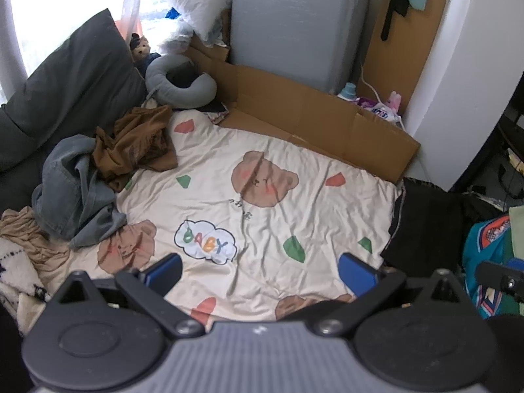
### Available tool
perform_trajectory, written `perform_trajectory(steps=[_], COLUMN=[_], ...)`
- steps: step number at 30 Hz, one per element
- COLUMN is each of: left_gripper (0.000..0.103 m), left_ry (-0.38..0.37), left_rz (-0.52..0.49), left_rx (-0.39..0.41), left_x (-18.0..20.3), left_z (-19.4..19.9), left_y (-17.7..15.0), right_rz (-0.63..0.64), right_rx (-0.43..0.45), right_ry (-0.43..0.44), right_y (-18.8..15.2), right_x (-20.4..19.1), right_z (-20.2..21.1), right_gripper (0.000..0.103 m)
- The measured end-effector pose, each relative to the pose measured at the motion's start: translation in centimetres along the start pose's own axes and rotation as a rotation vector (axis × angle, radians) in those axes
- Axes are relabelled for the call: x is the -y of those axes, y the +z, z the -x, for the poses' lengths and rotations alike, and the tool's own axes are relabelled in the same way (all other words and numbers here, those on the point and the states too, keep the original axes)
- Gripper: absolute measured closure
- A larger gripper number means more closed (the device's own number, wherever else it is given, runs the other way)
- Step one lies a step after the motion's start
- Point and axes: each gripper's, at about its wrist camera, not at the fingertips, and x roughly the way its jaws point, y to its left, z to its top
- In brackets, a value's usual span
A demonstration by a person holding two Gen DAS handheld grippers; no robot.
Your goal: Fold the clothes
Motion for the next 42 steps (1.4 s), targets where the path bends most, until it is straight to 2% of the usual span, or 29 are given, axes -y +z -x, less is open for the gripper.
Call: perform_trajectory(steps=[9,16,28,37,42], left_gripper=[0.001,0.001,0.001,0.001,0.001], left_ry=[0.006,0.002,-0.012,-0.009,-0.041], left_rz=[-0.003,-0.045,-0.023,-0.043,-0.064], left_rx=[-0.020,-0.022,-0.025,0.000,0.030], left_x=[0.2,0.9,0.3,-0.1,-0.4], left_z=[-0.1,-0.1,0.0,1.4,2.6], left_y=[0.2,0.5,1.4,3.0,3.5], right_rz=[0.001,0.011,0.013,0.002,0.007], right_rx=[-0.004,-0.012,-0.034,-0.006,0.014], right_ry=[-0.008,-0.020,-0.042,-0.044,-0.045], right_y=[0.1,0.3,0.8,1.5,2.3], right_x=[0.0,-0.3,-0.7,-0.7,-1.0], right_z=[0.0,0.0,-0.2,0.5,1.1], right_gripper=[0.000,0.000,0.000,0.000,0.000])
